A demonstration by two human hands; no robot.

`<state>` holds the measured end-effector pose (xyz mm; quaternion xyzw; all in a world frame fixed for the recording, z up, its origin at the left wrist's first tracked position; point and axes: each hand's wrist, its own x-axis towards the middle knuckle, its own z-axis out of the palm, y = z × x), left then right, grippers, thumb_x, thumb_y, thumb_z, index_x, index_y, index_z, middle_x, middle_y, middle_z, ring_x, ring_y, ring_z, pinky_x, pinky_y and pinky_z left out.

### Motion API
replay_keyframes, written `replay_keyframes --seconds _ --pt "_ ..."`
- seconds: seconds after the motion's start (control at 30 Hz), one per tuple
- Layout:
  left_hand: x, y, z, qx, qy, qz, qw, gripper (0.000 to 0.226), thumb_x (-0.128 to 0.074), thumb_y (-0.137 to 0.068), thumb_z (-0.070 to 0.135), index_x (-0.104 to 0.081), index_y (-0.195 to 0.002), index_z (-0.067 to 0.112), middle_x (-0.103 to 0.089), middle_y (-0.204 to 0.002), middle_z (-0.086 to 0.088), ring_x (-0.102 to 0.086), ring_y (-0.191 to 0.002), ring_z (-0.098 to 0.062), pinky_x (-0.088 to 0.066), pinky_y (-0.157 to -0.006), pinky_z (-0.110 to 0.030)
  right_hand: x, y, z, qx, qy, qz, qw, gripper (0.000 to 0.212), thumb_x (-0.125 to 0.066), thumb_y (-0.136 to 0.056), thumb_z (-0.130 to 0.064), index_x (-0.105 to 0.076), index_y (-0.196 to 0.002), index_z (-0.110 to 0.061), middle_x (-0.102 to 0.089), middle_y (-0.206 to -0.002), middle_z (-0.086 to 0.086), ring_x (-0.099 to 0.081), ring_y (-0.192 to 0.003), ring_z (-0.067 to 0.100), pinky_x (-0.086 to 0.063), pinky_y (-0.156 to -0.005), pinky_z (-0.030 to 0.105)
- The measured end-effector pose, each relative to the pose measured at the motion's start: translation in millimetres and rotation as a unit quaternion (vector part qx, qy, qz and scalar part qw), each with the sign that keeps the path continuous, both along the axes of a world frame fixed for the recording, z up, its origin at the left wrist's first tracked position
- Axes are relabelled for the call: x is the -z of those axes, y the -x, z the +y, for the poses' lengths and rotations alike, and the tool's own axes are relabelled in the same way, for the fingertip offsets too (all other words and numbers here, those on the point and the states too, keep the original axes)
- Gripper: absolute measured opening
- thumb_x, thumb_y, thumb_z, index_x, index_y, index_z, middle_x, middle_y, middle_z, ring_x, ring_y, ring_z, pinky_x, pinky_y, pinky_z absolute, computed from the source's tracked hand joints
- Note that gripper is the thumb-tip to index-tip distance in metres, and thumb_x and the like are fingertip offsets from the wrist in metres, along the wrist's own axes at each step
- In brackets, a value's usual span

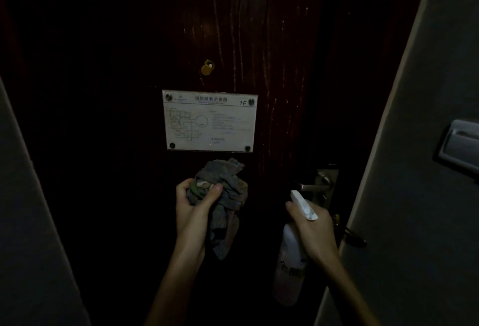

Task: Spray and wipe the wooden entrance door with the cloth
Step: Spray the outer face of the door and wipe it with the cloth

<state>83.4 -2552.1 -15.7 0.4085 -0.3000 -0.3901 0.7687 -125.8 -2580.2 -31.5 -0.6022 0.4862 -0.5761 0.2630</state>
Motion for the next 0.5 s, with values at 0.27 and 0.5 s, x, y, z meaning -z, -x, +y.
replay_keyframes --seconds 0.27,0.5 --pt "6.6 -6.2 8.8 -0.007 -0.021 -0.009 1.0 0.044 -0.08 -0.083 0.018 -0.056 -0.12 0.023 -0.068 -0.115 -0.008 -0.071 -0.1 -0.023 -0.057 -0.079 -0.035 16.2 -2.2 5.6 -0.02 -0.085 -0.044 0.995 0.041 -0.06 -0.095 -0.034 -0.065 -0.079 0.003 -0.069 -0.07 0.017 -0.063 -0.065 0.02 -0.047 -0.061 0.035" --pt "10.2 -11.3 11.6 -0.006 -0.035 -0.01 0.999 0.049 -0.081 -0.082 0.021 -0.055 -0.123 0.025 -0.068 -0.116 -0.007 -0.072 -0.1 -0.023 -0.057 -0.076 -0.035 17.0 -7.3 10.9 0.028 -0.036 0.025 0.999 0.04 -0.055 -0.096 -0.021 -0.051 -0.06 -0.004 -0.056 -0.057 0.013 -0.055 -0.055 0.023 -0.045 -0.057 0.04"
